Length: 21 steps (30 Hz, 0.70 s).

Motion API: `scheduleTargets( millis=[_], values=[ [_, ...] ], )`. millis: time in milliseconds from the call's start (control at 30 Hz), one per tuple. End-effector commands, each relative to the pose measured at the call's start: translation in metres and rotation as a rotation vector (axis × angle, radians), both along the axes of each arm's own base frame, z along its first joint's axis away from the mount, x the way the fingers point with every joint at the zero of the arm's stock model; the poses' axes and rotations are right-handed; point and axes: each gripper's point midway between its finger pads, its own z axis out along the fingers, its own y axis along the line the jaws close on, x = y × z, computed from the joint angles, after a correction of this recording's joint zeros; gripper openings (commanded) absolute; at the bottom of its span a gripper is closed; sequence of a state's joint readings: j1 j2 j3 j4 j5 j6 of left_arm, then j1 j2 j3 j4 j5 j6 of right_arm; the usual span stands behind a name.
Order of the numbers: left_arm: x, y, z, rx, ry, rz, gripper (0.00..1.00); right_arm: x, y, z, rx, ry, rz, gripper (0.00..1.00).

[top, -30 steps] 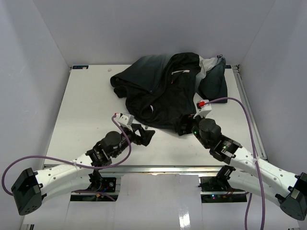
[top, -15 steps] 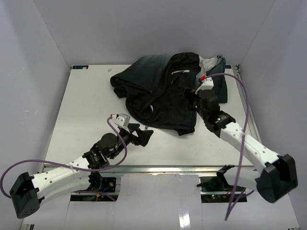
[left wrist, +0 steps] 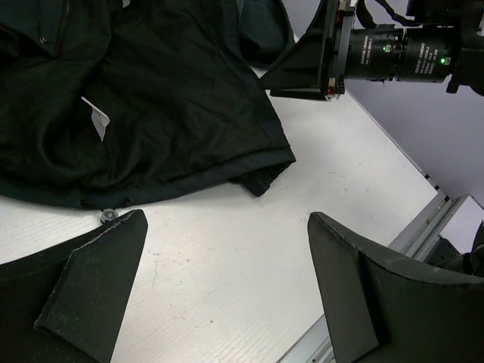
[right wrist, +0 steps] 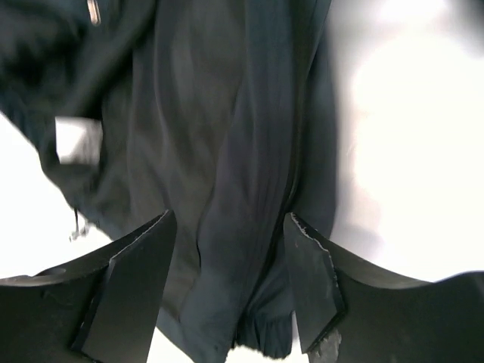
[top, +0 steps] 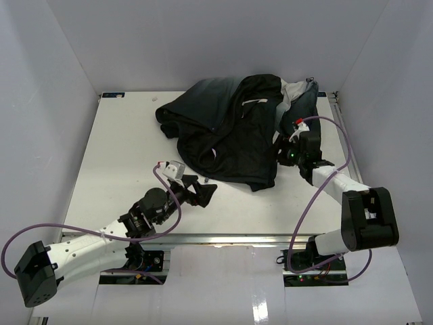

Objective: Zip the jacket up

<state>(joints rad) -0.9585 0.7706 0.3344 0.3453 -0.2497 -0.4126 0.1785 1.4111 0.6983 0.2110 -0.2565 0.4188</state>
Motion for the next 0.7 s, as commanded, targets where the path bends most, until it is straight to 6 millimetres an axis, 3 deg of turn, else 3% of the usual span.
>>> scheduleTargets(
  millis=[0, 167, 433, 600, 667],
  values=[
    [0.004, -0.005, -0.009, 0.029, 0.021, 0.003, 0.98, -0.007, 0.022, 0.012, 0.12, -0.078, 0.083, 0.61],
    [0.006, -0.006, -0.01, 0.04, 0.022, 0.008, 0.98, -0.017, 0.015, -0.004, 0.102, -0.056, 0.055, 0.59],
    [0.005, -0.003, -0.006, 0.026, 0.012, 0.014, 0.98, -0.021, 0.018, -0.012, 0.113, -0.052, 0.076, 0.59],
    [0.004, -0.003, -0.004, 0.017, 0.008, 0.006, 0.98, -0.018, 0.021, -0.018, 0.114, -0.042, 0.087, 0.66],
    [0.004, -0.003, -0.004, 0.02, 0.01, 0.005, 0.98, -0.018, 0.02, -0.02, 0.114, -0.039, 0.084, 0.76]
  ],
)
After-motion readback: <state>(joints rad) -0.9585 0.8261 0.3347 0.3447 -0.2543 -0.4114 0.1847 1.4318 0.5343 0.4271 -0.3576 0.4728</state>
